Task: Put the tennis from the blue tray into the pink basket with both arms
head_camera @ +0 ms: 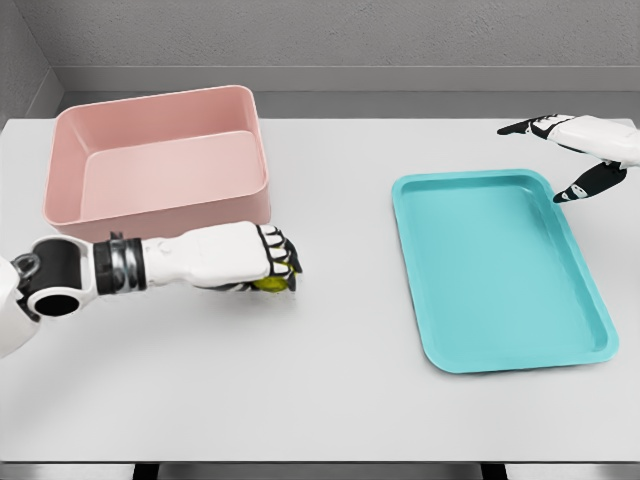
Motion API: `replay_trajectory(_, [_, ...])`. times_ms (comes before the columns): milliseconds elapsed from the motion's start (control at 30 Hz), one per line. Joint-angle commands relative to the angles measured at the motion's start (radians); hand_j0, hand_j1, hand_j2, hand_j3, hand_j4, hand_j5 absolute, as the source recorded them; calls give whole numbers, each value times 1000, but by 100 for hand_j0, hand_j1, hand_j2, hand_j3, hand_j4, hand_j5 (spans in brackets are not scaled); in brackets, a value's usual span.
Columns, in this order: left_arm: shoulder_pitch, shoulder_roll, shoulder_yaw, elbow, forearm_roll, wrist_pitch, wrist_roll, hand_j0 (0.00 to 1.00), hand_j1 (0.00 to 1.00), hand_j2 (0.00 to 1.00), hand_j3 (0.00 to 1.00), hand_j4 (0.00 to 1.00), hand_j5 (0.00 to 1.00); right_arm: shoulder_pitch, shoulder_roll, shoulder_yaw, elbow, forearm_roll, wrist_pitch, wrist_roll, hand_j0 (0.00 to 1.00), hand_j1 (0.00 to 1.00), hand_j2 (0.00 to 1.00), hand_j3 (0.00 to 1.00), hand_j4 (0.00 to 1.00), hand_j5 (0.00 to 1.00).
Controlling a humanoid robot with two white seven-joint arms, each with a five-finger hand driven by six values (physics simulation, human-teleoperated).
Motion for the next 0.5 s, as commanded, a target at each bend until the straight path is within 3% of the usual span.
replay_trajectory(0, [0, 4, 16, -3, 13, 1, 1, 58, 58, 58, 58, 58, 58, 0, -1, -1, 0, -7, 3, 0, 100, 100, 100, 100, 100, 100])
replay_trajectory(467, [-46, 53, 56, 0, 67, 1, 2, 58, 58, 58, 58, 58, 58, 0, -1, -4, 0, -7, 3, 0, 100, 100, 100, 100, 100, 100])
